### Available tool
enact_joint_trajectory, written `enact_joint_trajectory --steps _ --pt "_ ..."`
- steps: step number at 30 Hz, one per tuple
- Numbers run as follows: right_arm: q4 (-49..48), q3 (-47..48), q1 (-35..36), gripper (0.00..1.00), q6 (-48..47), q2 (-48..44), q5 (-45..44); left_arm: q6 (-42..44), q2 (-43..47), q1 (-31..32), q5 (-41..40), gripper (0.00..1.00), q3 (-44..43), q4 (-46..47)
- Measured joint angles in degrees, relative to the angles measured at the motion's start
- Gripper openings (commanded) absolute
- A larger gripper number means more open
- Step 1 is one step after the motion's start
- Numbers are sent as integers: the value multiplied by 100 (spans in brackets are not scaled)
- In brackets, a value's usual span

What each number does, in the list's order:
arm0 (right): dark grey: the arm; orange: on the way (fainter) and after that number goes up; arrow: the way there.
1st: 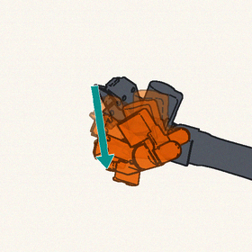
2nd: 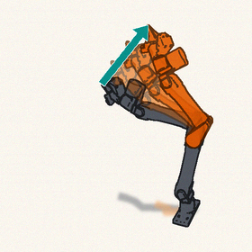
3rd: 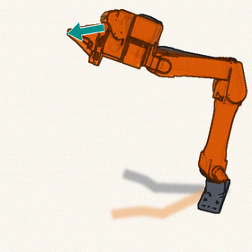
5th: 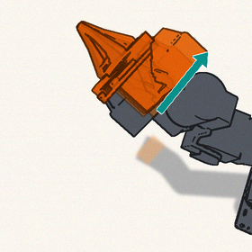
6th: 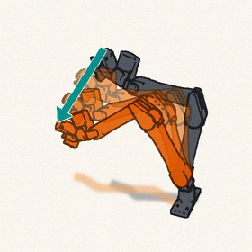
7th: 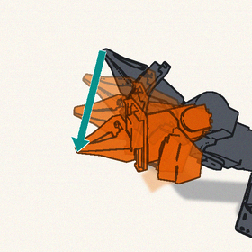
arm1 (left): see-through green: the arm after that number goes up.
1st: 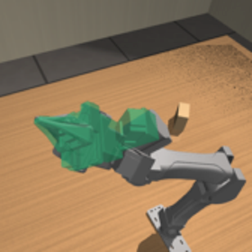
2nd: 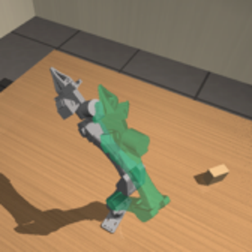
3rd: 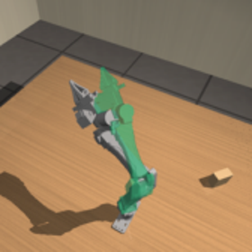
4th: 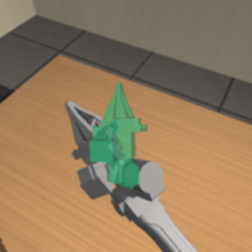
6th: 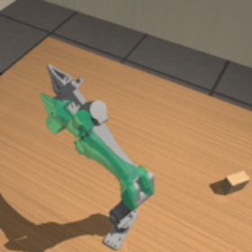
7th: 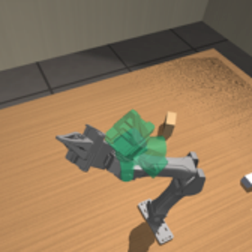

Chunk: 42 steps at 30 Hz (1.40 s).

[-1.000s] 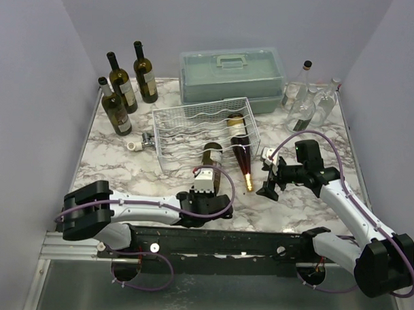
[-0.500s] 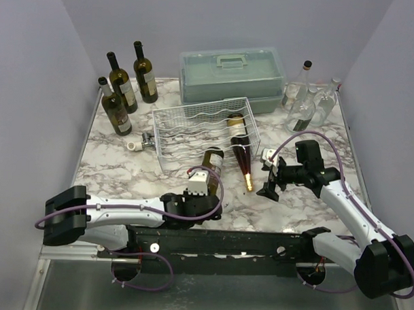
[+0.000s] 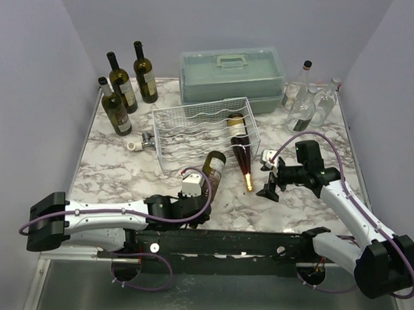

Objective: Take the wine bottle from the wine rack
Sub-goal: Pick up the wine bottle from the wine rack, then place the wine bottle at the center of the board.

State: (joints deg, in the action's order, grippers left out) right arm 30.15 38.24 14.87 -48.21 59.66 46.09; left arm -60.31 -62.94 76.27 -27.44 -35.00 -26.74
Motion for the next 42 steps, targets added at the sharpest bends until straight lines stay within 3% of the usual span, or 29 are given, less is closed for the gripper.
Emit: enact_joint_trajectory --steps 14,23,42 --pt "562 28 2 99 -623 -149 466 428 638 0 643 0 85 -2" --pt "1403 581 2 99 -1342 -240 822 715 1021 9 925 0 85 -2" --pt "2238 1233 61 99 -1989 -293 1401 942 1191 9 1690 0 -7 127"
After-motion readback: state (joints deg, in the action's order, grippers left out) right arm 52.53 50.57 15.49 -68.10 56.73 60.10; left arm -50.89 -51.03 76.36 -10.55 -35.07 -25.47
